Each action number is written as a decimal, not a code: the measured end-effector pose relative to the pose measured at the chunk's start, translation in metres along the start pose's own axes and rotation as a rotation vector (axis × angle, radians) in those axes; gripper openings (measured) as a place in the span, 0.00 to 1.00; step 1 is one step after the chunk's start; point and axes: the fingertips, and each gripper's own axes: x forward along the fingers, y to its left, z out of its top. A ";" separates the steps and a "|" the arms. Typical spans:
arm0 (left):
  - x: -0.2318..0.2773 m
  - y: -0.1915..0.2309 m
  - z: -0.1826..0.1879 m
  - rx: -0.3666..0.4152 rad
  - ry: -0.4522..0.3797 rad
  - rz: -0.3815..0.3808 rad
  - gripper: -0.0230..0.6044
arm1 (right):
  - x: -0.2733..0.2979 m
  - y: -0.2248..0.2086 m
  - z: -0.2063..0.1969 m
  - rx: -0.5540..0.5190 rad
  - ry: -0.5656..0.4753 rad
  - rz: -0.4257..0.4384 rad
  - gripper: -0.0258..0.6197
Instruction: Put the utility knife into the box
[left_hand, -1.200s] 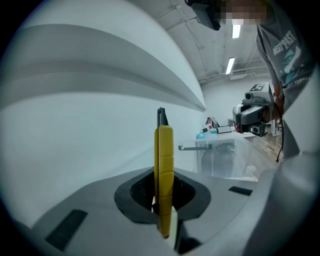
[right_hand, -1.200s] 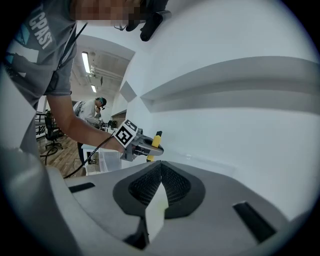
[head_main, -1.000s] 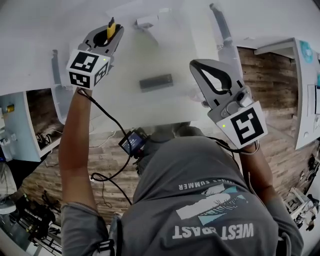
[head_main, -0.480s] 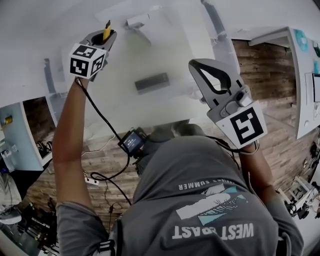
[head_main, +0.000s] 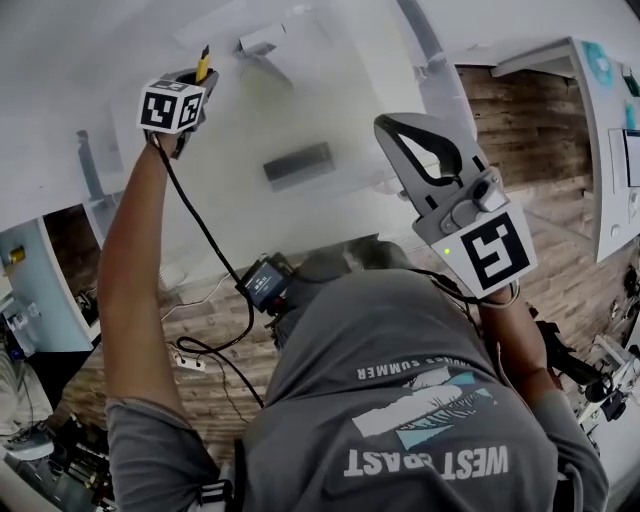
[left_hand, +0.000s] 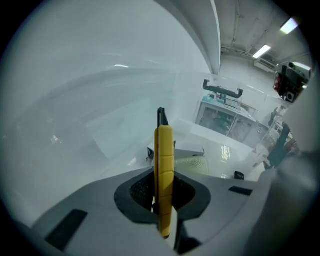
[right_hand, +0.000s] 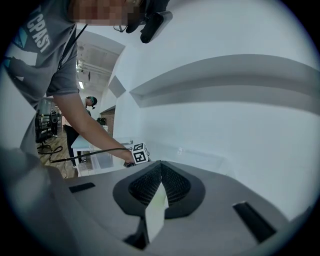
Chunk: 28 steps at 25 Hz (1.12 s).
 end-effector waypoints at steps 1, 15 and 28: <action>0.004 0.002 -0.004 -0.001 0.019 0.001 0.09 | -0.001 -0.001 0.000 0.001 0.002 -0.004 0.06; 0.054 0.019 -0.056 -0.047 0.231 0.003 0.10 | -0.008 -0.014 -0.008 0.018 0.038 -0.055 0.06; 0.062 0.022 -0.077 -0.038 0.332 0.022 0.10 | -0.011 -0.010 -0.013 0.016 0.055 -0.051 0.06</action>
